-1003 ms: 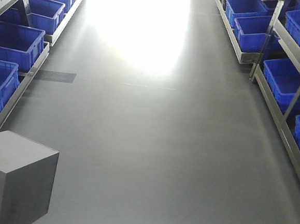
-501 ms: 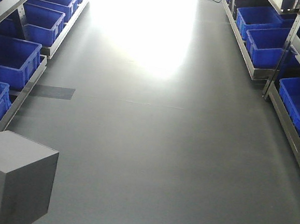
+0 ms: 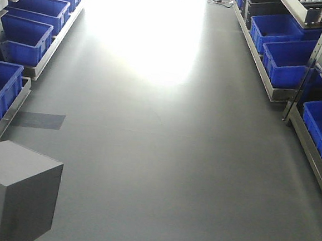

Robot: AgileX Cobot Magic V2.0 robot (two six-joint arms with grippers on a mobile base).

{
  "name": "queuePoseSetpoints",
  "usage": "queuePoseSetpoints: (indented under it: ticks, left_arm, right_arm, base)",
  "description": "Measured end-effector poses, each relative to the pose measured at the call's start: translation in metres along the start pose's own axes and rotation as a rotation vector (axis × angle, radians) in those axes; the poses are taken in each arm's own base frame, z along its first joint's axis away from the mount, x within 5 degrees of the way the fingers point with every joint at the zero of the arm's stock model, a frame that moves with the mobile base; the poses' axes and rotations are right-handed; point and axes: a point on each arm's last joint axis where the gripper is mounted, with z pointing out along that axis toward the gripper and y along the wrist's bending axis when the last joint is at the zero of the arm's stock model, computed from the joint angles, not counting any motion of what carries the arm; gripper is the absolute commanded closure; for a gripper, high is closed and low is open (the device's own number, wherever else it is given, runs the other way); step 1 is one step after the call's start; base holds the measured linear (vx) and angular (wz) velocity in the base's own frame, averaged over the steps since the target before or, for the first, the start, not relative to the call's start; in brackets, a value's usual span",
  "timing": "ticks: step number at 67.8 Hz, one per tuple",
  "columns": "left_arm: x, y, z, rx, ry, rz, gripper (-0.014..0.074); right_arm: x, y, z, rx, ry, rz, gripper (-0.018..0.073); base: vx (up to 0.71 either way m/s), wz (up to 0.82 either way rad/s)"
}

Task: Sort gray base to blue bin
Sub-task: 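Drive down the aisle of blue bins carrying the block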

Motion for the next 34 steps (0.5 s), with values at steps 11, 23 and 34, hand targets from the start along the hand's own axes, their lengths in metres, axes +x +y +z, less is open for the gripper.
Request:
queuePoseSetpoints:
  ticks: [11,23,34]
  left_arm:
    - [0.0000,0.0000,0.0000,0.000,0.000,0.000,0.0603]
    - [0.0000,0.0000,0.0000,0.000,0.000,0.000,0.0603]
    - [0.0000,0.0000,0.0000,0.000,0.000,0.000,0.0603]
  right_arm:
    - [0.0000,0.0000,0.0000,0.000,0.000,0.000,0.0564]
    - [0.0000,0.0000,0.0000,0.000,0.000,0.000,0.0564]
    - [0.0000,0.0000,0.0000,0.000,0.000,0.000,0.0564]
  base:
    - [0.45,-0.11]
    - [0.45,-0.07]
    - [0.46,0.01]
